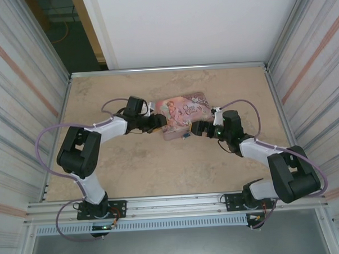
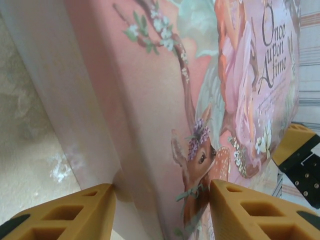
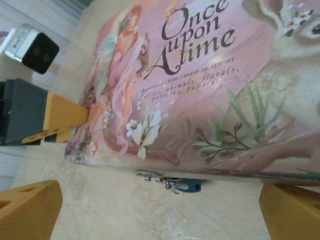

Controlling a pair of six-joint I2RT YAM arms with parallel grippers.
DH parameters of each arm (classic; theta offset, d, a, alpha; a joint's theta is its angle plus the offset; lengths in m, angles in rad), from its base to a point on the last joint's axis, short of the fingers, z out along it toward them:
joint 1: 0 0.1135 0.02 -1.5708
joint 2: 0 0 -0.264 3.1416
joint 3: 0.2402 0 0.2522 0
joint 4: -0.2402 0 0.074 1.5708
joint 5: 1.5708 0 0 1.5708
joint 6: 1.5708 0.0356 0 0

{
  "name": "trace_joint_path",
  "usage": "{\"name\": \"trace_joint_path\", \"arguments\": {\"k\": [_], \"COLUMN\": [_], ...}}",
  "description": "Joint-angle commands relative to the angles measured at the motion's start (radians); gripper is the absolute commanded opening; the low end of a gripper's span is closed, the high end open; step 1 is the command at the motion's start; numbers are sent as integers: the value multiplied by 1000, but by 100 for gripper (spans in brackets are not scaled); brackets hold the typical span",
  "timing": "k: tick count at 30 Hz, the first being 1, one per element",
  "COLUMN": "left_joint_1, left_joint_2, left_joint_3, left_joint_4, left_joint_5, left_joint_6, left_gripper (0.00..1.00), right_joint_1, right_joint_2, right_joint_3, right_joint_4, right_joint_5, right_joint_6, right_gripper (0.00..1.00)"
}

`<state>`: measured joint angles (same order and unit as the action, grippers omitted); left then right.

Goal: Unlock the padlock with the key

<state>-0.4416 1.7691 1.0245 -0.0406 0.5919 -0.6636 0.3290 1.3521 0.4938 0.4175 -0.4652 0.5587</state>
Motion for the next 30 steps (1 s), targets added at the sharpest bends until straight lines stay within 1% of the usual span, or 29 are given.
{"name": "trace_joint_path", "arguments": {"k": [1,6,11,16,21,25,30], "left_joint_1": [-25,-30,-26,-16,1,4,-5], "left_joint_2": [-28,-79,-111,-140,-202,-244,-245], "left_joint_3": [-65,-110,-103,-65,-53,-25,26], "left_joint_4": [-76,-79,-97,-126,-132,-154,-158], "left_joint_5": [-17,-32,-46,-50,-56,-61,-36], "left_joint_6": [-5,-16,-13,6,8,22,17], "left_gripper": [52,51,54,56,57,52,39], "right_joint_1": [-7,-14,-13,-18,-31,-33,-31], "right_joint_2": [31,71,64,2,-54,-62,-20], "right_joint_3": [57,85,60,-1,-59,-85,-111], "right_joint_4": [33,63,86,68,58,72,167], "right_joint_5": [-36,-53,-43,-14,-19,-44,-103], "right_joint_6": [-74,-88,-74,-81,-83,-79,-57], "right_gripper": [100,99,99,99,99,96,88]}}
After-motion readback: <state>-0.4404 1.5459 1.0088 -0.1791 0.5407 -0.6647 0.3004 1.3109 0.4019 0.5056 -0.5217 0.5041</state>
